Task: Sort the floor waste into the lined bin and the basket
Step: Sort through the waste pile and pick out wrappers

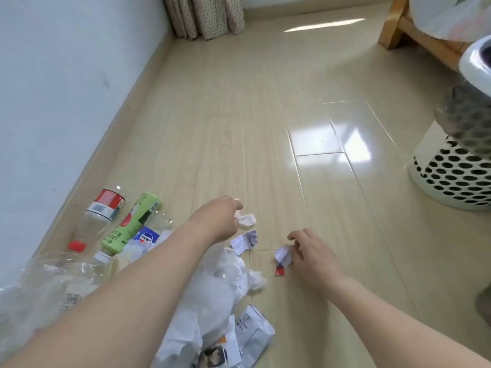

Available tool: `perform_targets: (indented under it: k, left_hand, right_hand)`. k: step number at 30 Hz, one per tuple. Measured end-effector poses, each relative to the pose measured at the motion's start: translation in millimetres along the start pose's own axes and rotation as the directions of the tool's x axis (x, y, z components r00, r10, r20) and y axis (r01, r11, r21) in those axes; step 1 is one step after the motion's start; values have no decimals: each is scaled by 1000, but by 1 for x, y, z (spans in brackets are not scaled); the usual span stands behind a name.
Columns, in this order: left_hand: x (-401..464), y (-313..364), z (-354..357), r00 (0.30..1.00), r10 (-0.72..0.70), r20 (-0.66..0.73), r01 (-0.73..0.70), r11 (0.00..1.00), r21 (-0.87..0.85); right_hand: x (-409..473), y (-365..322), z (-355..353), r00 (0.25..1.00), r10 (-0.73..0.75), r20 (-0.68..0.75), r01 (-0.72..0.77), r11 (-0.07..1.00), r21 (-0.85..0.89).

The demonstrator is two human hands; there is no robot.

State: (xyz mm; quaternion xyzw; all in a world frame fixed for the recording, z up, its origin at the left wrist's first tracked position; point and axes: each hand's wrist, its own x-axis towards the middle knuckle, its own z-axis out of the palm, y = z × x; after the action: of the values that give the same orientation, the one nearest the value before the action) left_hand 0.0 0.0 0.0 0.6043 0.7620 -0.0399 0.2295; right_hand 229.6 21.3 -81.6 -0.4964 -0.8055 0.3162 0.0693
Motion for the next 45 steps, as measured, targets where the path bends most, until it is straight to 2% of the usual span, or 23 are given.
perform_targets:
  k: [2, 5, 7, 9, 14, 17, 21, 24, 28, 29, 31, 33, 35, 37, 39, 42, 45]
  left_hand:
    - [18, 1, 8, 999, -39, -23, 38, 999, -4]
    - [41, 0, 19, 995, -99, -4, 99, 992, 79]
    - [50, 1, 26, 992, -124, 0, 123, 983, 137]
    - [56, 1, 30, 991, -130, -7, 129, 973, 190]
    - [65, -3, 37, 996, -91, 3, 88, 967, 237]
    - [70, -4, 32, 994, -101, 49, 87, 969, 231]
    - [67, -2, 22, 992, -95, 84, 74, 970, 230]
    - [56, 4, 19, 996, -68, 63, 51, 969, 240]
    - [31, 14, 12, 999, -37, -26, 41, 986, 161]
    - [22, 18, 10, 998, -37, -44, 41, 993, 112]
    - [5, 25, 5, 996, -38, -74, 39, 999, 14]
    - [-14, 35, -2, 994, -51, -101, 40, 994, -106]
    - [-30, 49, -12, 992, -55, -115, 27, 974, -226]
    - [-45, 68, -26, 990, -39, -134, -4, 951, -309]
    - [-57, 92, -45, 988, -13, -153, -46, 927, -372]
    - [-69, 141, -76, 983, 33, -183, -109, 900, -423]
    - [-80, 208, -106, 967, 124, -224, -212, 879, -427]
  right_hand:
    - [8, 11, 6, 996, -77, -54, 79, 997, 25]
    - [14, 22, 16, 963, -205, -174, 209, 978, 8]
    - [16, 25, 21, 934, -278, -223, 268, 961, -76]
    - [17, 24, 22, 922, -320, -217, 297, 946, -129]
    - [14, 26, 16, 925, -334, -180, 333, 942, -39]
    - [15, 29, 18, 908, -397, -135, 385, 917, -102]
    - [21, 33, 21, 882, -432, -186, 404, 899, -170]
    - [23, 33, 22, 896, -394, -206, 363, 915, -175]
    - [23, 28, 20, 948, -273, -166, 265, 962, -69]
    - [22, 26, 18, 965, -216, -148, 215, 976, -22]
    - [17, 13, 7, 995, -10, -98, 25, 987, 159]
    - [11, -5, -10, 985, 174, 19, -168, 913, 373]
    - [1, -22, -37, 974, 225, 36, -217, 869, 445]
    - [-12, -38, -80, 988, 152, 10, -145, 917, 371]
    - [-27, -47, -132, 994, 96, 45, -104, 965, 239]
    - [-55, -38, -214, 987, 139, 79, -144, 988, 54]
    - [-104, -12, -293, 968, 247, -41, -247, 969, -18]
